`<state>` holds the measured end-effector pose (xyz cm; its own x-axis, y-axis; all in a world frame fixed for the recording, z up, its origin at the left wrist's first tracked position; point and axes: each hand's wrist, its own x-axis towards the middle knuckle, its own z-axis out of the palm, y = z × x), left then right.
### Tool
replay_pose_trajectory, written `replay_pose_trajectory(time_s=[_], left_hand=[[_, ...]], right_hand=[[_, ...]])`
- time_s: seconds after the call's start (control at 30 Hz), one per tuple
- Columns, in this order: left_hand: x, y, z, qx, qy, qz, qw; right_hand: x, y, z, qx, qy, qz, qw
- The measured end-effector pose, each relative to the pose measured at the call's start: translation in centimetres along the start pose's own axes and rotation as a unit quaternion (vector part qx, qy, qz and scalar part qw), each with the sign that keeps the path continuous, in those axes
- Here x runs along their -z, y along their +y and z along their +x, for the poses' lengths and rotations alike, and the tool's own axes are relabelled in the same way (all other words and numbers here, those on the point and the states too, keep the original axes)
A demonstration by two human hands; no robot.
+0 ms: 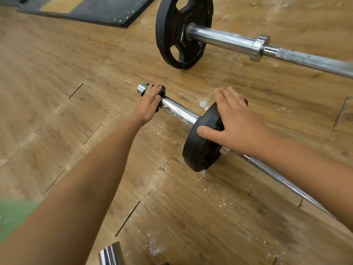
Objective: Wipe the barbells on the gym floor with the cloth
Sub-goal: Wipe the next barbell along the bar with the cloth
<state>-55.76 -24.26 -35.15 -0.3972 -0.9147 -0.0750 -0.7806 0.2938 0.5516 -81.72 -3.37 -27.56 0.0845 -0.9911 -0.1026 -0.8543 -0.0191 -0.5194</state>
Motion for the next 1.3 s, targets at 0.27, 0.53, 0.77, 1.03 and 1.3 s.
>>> replay_pose_trajectory(time_s=[0.27,0.53,0.77,1.03,1.3], left_hand=[[-0.7,2.3,2.9,0.039,0.014,0.002,0.999],[0.8,0.7,5.4,0.050,0.025,0.054,0.997],[-0.9,2.0,4.9,-0.028,0.025,0.071,0.997],[-2.4,3.1,3.9,-0.056,0.044,0.132,0.989],[-0.9,3.3,5.3,-0.009,0.025,0.090,0.996]], right_hand=[[1.6,1.3,1.0,-0.037,0.006,-0.009,0.999],[-1.5,-1.0,-2.0,0.037,0.065,-0.081,0.994],[-1.3,-0.1,-1.1,0.025,0.081,-0.075,0.994],[0.1,0.8,-0.6,0.004,0.062,-0.047,0.997],[0.3,1.1,-0.4,0.005,0.052,-0.037,0.998]])
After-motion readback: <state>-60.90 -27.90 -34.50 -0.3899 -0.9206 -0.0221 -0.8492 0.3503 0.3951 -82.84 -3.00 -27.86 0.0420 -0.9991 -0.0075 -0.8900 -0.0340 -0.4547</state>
